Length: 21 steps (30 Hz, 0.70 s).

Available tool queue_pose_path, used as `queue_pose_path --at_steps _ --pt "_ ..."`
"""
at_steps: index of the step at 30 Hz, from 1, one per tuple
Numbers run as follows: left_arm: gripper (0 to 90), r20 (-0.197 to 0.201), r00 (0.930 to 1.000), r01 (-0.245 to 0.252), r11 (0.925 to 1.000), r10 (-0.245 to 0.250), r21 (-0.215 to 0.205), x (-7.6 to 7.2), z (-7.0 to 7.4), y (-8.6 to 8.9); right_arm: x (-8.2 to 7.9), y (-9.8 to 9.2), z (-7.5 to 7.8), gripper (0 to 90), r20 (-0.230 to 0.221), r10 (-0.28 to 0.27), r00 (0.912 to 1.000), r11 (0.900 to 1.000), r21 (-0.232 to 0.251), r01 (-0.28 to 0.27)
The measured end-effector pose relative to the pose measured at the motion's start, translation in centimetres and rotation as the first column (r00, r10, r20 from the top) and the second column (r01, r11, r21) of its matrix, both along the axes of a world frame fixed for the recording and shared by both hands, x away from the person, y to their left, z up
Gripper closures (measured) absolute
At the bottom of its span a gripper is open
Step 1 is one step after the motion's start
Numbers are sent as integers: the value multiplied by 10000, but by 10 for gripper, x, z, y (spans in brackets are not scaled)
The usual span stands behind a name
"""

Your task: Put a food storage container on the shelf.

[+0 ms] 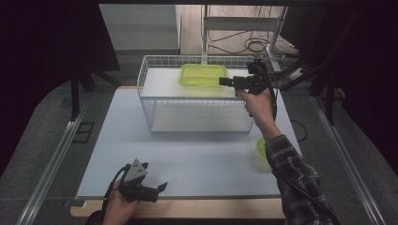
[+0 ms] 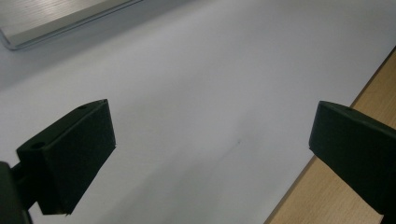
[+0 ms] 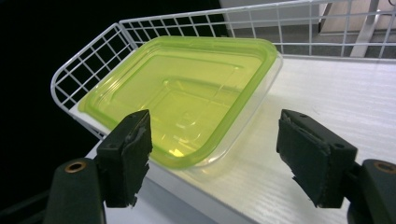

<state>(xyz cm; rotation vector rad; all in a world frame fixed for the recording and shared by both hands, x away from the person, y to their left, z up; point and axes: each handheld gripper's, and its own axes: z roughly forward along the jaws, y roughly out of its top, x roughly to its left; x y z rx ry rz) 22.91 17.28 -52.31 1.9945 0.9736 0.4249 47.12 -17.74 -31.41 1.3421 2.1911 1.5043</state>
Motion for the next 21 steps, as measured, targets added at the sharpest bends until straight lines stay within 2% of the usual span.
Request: queue_pose_path --at_steps 4,8,12,21 --pt "2 -44 10000 -45 9999 44 -100 0 0 1 -7 -1 -1 248 191 182 9997 9997 -166 -179" --pt "3 3 10000 -20 10000 20 12 0 0 0 -15 -3 -4 232 299 355 9989 9991 -253 -348" --pt "2 119 9999 23 9999 -24 118 0 0 0 -24 -6 -9 217 384 546 9978 9980 -326 -533" --pt "3 9 10000 29 9998 -29 189 0 0 -1 -43 -10 -25 178 541 1033 9932 9921 -765 -990"
